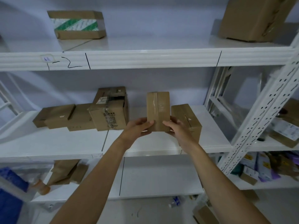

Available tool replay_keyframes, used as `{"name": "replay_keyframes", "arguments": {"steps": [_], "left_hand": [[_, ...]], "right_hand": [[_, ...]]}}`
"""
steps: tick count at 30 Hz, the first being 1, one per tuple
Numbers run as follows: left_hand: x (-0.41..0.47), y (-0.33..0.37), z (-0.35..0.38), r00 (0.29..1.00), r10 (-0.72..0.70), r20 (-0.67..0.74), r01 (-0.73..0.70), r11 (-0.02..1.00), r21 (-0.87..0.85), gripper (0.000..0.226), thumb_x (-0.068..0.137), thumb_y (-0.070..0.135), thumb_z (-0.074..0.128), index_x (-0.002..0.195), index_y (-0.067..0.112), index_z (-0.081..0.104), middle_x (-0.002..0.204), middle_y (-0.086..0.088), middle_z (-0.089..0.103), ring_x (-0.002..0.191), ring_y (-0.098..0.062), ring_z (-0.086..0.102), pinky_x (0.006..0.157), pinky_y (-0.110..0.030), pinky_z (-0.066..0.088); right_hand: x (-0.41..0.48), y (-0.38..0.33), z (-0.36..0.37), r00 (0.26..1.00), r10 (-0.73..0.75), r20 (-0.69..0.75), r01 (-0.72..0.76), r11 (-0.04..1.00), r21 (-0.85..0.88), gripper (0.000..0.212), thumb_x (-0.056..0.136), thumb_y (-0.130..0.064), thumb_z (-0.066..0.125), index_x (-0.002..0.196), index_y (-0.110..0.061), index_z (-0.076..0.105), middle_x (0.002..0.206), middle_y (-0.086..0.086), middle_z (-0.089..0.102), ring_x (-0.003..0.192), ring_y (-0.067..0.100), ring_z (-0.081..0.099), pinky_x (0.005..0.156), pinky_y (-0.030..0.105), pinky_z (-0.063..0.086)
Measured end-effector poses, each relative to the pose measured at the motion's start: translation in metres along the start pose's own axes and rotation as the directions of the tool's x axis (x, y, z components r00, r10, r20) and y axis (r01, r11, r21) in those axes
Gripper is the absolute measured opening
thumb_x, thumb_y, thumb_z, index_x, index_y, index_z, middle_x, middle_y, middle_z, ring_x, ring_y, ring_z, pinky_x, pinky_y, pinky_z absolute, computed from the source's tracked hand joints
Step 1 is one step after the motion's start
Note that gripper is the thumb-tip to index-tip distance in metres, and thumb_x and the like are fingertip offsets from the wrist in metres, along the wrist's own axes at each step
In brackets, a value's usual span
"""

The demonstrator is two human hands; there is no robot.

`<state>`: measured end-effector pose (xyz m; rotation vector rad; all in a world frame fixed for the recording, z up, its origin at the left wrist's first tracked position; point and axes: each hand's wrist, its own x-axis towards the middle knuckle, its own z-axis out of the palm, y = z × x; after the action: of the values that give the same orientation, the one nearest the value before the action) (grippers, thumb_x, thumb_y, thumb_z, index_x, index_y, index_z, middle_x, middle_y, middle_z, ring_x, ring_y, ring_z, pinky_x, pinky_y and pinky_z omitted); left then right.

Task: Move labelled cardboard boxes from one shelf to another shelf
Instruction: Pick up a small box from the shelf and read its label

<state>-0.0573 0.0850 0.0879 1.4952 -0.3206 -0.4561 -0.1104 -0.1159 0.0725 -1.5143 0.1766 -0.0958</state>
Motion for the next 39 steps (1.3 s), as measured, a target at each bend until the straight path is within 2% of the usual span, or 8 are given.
{"name": "replay_keyframes", "arguments": {"steps": [7,12,17,21,26,28,33,39], "left_hand": [[-0.002,-0.006,0.027,0.958,0.128,-0.259,-0.092,0.985,0.145,0.054,0.095,0.023,0.073,0.145,0.012,0.055,0.126,-0.005,0.071,0.113,-0.021,0.067,0.098,-0.037,0.055],[-0.005,-0.011,0.048,0.901,0.265,-0.344,-0.136,0.924,0.357,0.061,0.092,0.032,0.076,0.145,0.013,0.051,0.129,0.001,0.063,0.113,-0.016,0.065,0.085,-0.017,0.05],[-0.006,-0.003,0.058,0.931,0.226,-0.288,-0.152,0.954,0.258,0.046,0.095,0.03,0.07,0.137,0.013,0.062,0.127,0.0,0.071,0.117,-0.017,0.068,0.103,-0.039,0.056],[-0.004,0.002,0.056,0.95,0.201,-0.238,-0.148,0.964,0.222,0.041,0.091,0.029,0.075,0.129,0.019,0.065,0.111,0.006,0.075,0.095,-0.005,0.075,0.08,-0.022,0.061],[-0.002,-0.001,0.052,0.97,0.14,-0.197,-0.098,0.973,0.209,0.06,0.084,0.036,0.082,0.137,0.02,0.059,0.118,-0.003,0.073,0.101,-0.016,0.074,0.079,-0.025,0.063],[-0.001,-0.002,0.054,0.97,0.121,-0.209,-0.081,0.979,0.189,0.064,0.082,0.036,0.084,0.138,0.015,0.059,0.117,-0.006,0.073,0.1,-0.019,0.075,0.081,-0.031,0.065],[-0.001,0.004,0.043,0.977,0.014,-0.211,-0.003,0.999,0.052,0.056,0.088,0.038,0.077,0.137,0.015,0.061,0.109,-0.002,0.077,0.088,-0.007,0.078,0.066,-0.02,0.061],[-0.001,-0.002,0.032,0.996,-0.037,-0.076,0.034,0.998,-0.048,0.053,0.087,0.048,0.073,0.13,0.018,0.069,0.117,-0.004,0.079,0.111,-0.023,0.075,0.092,-0.039,0.062]], "right_hand": [[-0.014,0.001,0.008,0.967,-0.161,-0.198,0.117,0.97,-0.213,0.06,0.071,-0.059,0.078,0.118,-0.033,0.053,0.106,-0.027,0.064,0.084,-0.021,0.063,0.073,0.012,0.043],[-0.016,0.004,0.014,0.915,-0.3,-0.269,0.187,0.908,-0.376,0.058,0.088,-0.046,0.075,0.133,-0.024,0.044,0.109,-0.021,0.056,0.089,-0.01,0.056,0.07,0.009,0.043],[-0.026,0.0,0.021,0.883,-0.373,-0.287,0.227,0.872,-0.435,0.061,0.084,-0.059,0.073,0.129,-0.029,0.044,0.102,-0.033,0.052,0.085,-0.015,0.056,0.061,0.004,0.044],[-0.032,0.002,0.021,0.874,-0.41,-0.26,0.251,0.84,-0.48,0.062,0.086,-0.052,0.075,0.133,-0.025,0.045,0.107,-0.027,0.054,0.085,-0.017,0.053,0.059,-0.001,0.044],[-0.034,0.005,0.014,0.887,-0.422,-0.191,0.264,0.799,-0.54,0.063,0.09,-0.054,0.067,0.142,-0.025,0.045,0.115,-0.021,0.056,0.089,-0.006,0.057,0.077,0.018,0.052],[-0.035,0.005,0.015,0.894,-0.419,-0.158,0.275,0.793,-0.543,0.064,0.091,-0.061,0.061,0.145,-0.03,0.043,0.114,-0.029,0.056,0.09,-0.011,0.059,0.075,0.012,0.05],[-0.031,0.005,0.008,0.971,-0.231,-0.065,0.199,0.928,-0.316,0.047,0.096,-0.07,0.041,0.129,-0.043,0.06,0.109,-0.03,0.066,0.104,-0.002,0.064,0.09,0.028,0.054],[-0.018,0.005,0.003,0.979,0.201,-0.026,-0.192,0.962,0.193,0.042,0.106,-0.052,0.044,0.11,-0.023,0.075,0.11,0.01,0.079,0.099,0.024,0.077,0.079,0.037,0.063]]}}
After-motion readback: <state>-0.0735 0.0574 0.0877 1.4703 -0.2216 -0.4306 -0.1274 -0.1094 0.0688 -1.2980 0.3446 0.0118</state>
